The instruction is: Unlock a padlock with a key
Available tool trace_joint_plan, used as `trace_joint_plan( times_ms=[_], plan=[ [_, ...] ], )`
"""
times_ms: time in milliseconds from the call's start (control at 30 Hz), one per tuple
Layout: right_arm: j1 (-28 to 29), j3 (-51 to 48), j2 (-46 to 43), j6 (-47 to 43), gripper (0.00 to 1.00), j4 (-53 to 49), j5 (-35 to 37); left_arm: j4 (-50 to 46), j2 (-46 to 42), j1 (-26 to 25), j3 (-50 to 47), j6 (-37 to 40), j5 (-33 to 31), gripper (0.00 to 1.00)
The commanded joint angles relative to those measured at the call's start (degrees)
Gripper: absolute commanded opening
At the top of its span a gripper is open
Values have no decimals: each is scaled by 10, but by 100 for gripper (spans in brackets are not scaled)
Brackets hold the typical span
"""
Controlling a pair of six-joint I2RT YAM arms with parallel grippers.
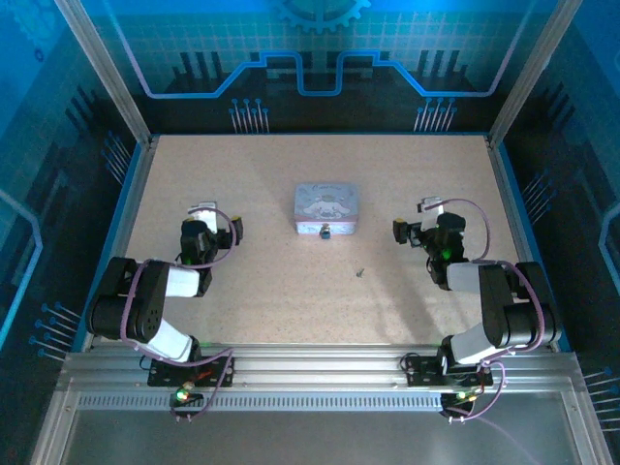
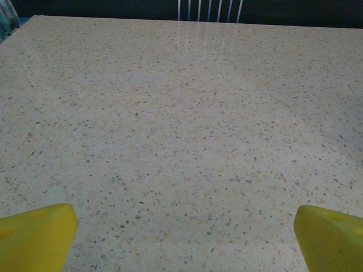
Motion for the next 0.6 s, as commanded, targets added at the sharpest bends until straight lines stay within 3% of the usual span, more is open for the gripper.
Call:
trace_joint_plan(
  times_ms=[0, 100, 267, 467, 567],
  plan=[
    [-1, 10, 0, 9, 100, 14, 9, 51, -3, 0, -9, -16, -46, 99],
    [-8, 26, -48, 22, 100, -56, 18, 35, -53, 0, -25, -15, -47, 99],
    [-10, 57, -132, 13, 100, -182, 16, -142, -190, 0, 12, -22, -31, 99],
    [3, 127, -213, 101, 100, -405, -45, -435, -269, 0, 140, -129, 75, 99],
    [29, 152, -243, 146, 99, -494, -75, -469, -289, 0, 157, -188, 157, 99]
  ],
)
